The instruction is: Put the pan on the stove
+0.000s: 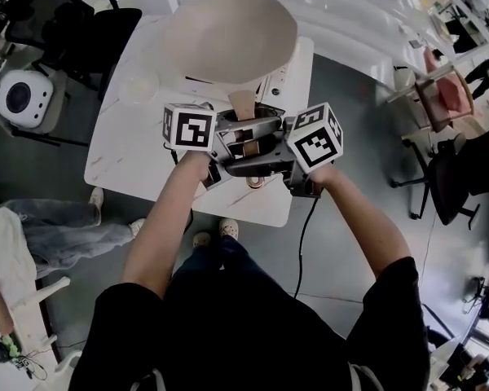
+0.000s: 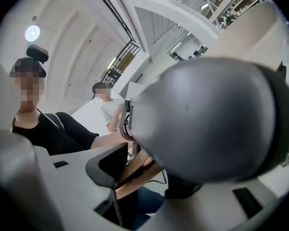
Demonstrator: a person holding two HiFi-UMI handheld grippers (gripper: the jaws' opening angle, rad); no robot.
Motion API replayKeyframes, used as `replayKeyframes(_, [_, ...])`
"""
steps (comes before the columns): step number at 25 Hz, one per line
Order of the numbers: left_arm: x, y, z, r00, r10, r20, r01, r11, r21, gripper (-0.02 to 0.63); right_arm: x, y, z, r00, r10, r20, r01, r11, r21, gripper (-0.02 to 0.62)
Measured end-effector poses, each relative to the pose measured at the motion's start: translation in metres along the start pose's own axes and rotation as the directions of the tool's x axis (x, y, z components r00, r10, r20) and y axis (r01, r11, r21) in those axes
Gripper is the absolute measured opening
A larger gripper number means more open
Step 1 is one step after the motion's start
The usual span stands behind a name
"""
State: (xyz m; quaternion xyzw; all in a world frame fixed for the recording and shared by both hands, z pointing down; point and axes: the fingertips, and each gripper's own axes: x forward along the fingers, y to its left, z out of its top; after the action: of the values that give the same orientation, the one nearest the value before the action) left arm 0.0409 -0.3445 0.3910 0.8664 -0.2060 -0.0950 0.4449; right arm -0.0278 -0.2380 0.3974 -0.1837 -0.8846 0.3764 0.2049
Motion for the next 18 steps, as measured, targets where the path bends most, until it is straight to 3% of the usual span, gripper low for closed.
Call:
replayKeyframes(10, [0.024, 0.024, 0.008, 1.0, 0.016, 0.019, -0.015, 0.998, -0.062, 0.258, -0.024, -0.022, 0.003, 0.999, 0.04, -0.005, -0.039, 0.998, 0.053, 0.21])
replayKeyframes(18, [0.033, 0.038, 0.008, 0.999, 0.044, 0.015, -0.043, 0.997, -0.068, 0.259, -0.031, -0.035, 0.001, 0.999, 0.05, -0.004, -0.05, 0.996, 0.068, 0.21])
